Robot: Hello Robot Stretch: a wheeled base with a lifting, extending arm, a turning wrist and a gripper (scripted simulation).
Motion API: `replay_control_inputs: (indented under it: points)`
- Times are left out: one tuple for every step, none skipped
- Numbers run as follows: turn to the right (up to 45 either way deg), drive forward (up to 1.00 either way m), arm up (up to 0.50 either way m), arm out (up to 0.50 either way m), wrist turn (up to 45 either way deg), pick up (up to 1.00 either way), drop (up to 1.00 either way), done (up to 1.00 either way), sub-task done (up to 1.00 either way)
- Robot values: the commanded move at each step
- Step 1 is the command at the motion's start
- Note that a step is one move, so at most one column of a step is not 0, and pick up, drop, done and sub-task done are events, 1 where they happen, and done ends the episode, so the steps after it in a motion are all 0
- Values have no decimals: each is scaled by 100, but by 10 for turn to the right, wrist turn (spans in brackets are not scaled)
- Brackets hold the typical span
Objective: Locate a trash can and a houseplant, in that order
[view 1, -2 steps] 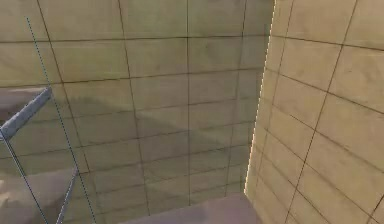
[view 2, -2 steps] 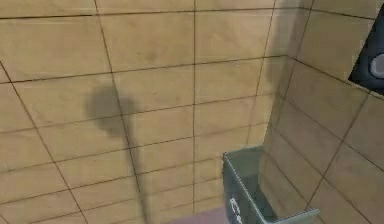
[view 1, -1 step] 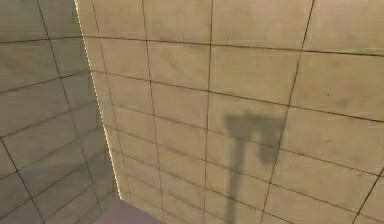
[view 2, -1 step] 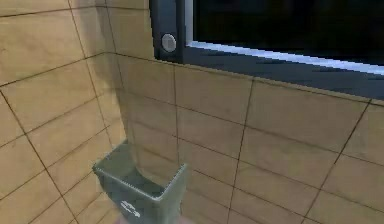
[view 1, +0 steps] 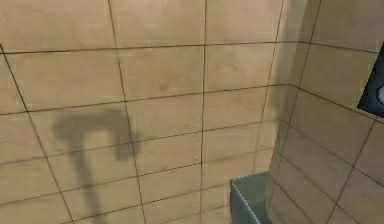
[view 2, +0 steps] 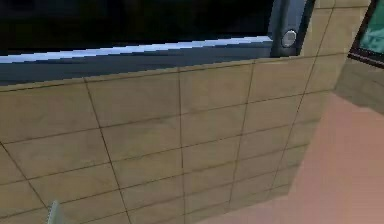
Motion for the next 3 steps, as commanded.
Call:
replay_control_inputs:
  points:
    - [270, 0, 0, 0, 0, 0, 0, 0, 0]
    - [0, 0, 0, 0, 0, 0, 0, 0, 100]
    - [450, 0, 0, 0, 0, 0, 0, 0, 0]
